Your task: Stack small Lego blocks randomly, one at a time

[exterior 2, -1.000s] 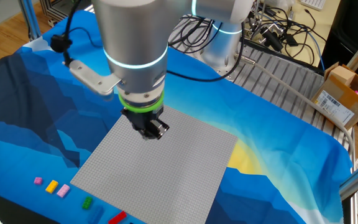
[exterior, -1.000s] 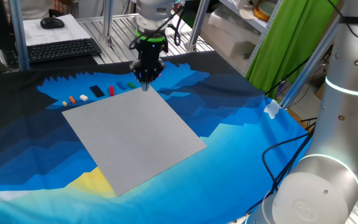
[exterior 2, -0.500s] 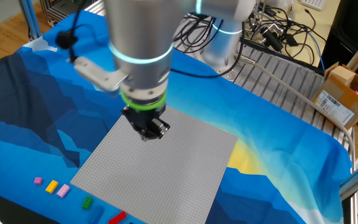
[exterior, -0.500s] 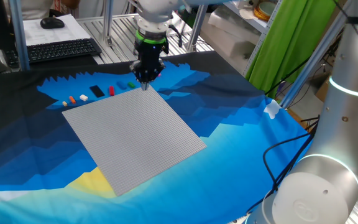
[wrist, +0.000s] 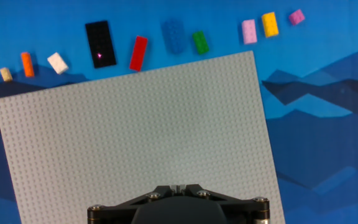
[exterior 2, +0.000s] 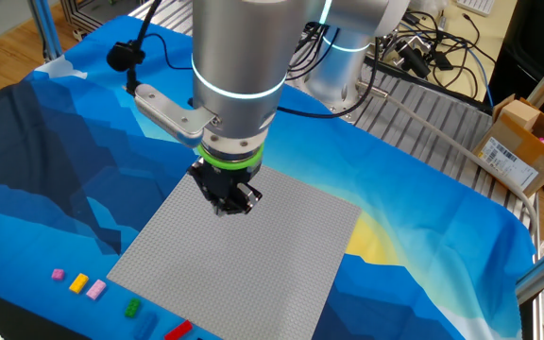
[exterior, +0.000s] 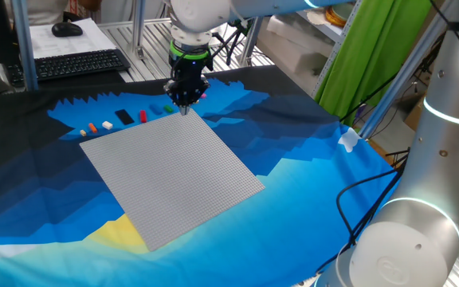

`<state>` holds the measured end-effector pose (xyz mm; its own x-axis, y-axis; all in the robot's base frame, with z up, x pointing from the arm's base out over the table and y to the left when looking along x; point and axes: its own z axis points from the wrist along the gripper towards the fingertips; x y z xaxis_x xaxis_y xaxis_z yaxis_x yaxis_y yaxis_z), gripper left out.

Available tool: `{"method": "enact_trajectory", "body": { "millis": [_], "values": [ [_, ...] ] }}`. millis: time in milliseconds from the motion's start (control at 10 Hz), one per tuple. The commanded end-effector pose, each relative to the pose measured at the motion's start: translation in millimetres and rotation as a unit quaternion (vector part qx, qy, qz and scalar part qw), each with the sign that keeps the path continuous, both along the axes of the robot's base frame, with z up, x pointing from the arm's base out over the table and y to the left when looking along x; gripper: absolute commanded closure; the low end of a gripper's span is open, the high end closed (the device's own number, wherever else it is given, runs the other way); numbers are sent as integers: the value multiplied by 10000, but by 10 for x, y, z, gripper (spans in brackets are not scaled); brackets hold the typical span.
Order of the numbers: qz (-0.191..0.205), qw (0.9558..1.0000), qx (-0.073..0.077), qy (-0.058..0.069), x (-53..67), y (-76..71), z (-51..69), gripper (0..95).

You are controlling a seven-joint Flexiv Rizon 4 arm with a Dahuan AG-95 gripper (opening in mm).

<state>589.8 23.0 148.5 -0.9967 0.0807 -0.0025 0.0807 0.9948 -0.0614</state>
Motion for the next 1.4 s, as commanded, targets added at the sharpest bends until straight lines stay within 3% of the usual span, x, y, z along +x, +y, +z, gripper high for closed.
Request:
{"method": "enact_trajectory", "body": {
  "millis": [100, 200, 300, 600, 900, 1400],
  "values": [
    [18, 9999, -24, 99, -12, -2, 7, 950],
    [12, 9999, -35, 101, -12, -2, 7, 950],
    [0, 9999, -57, 105, -12, -2, 7, 570],
    [-25, 9999, -69, 151, 183, 17, -17, 570],
    [106, 9997, -43, 212, 536, -35, -87, 570],
    [417, 9990, -11, 187, 995, -151, -289, 570]
  ]
}}
